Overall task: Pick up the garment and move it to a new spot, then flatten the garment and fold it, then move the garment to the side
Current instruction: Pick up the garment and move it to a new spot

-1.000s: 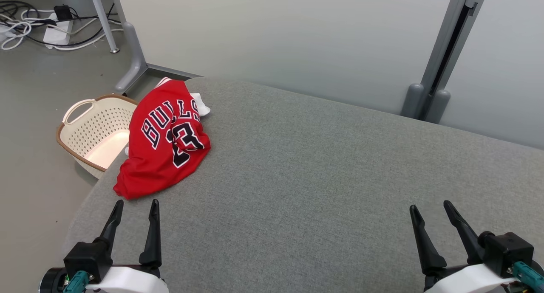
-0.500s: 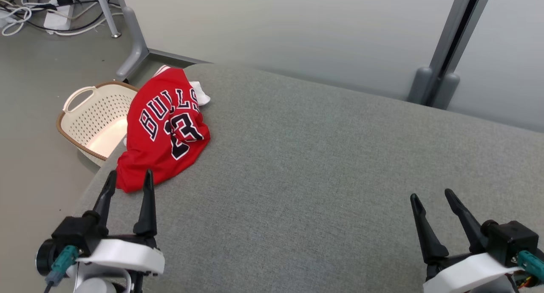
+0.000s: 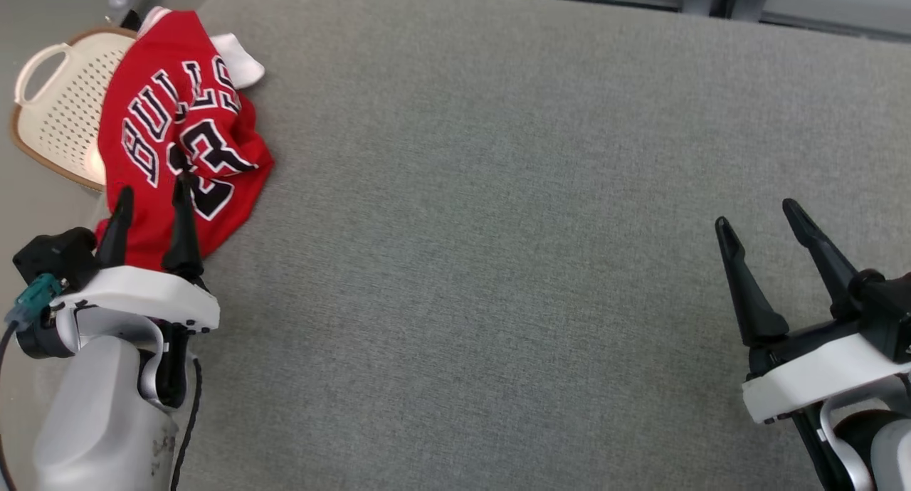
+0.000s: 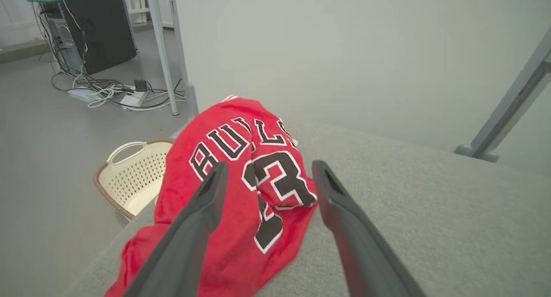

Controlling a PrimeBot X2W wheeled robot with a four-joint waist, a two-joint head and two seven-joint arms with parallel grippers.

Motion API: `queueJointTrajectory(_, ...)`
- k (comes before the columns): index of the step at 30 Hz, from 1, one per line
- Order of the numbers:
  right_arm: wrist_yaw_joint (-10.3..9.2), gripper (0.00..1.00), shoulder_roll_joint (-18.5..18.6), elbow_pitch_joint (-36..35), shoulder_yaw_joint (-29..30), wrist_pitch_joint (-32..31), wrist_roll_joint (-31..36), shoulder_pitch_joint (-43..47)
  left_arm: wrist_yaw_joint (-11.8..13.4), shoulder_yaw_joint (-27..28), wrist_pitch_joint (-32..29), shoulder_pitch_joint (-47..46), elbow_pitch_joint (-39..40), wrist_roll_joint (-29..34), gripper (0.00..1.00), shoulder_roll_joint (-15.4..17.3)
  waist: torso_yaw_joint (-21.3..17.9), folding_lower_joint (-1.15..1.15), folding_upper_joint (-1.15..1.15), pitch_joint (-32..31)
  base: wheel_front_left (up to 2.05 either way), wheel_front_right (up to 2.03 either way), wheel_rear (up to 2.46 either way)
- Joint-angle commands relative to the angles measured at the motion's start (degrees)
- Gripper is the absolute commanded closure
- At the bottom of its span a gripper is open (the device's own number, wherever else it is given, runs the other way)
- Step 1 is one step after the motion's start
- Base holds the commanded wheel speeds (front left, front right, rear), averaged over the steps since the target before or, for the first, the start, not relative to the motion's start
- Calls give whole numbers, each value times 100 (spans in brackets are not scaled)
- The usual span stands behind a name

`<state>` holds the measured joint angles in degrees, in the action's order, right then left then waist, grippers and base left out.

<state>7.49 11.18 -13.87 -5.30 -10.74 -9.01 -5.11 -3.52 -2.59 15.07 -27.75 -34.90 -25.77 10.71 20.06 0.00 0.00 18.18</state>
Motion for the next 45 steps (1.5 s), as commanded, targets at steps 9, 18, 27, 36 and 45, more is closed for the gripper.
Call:
queueJointTrajectory(9,0,0,59,-13,57,39,-12,-325,-255,348,9,-1066,-2366,-209,0,110,-451,0,0,829,0,0,0)
queueJointTrajectory(18,0,0,-47,148,156,214,-39,-315,-185,831,11,-921,-1653,146,100,230,-462,0,0,656,0,0,0)
queueJointTrajectory(27,0,0,-218,436,192,480,-94,-208,-225,1363,11,-82,528,925,100,-41,-554,0,0,88,0,0,0)
queueJointTrajectory(36,0,0,-402,725,19,707,-201,44,-174,1066,-30,1195,2339,1480,100,-429,-931,0,0,-722,0,0,0)
queueJointTrajectory(45,0,0,-508,766,7,708,-280,312,-256,64,-824,2047,3508,1635,100,-627,-1488,0,0,-1112,0,0,0)
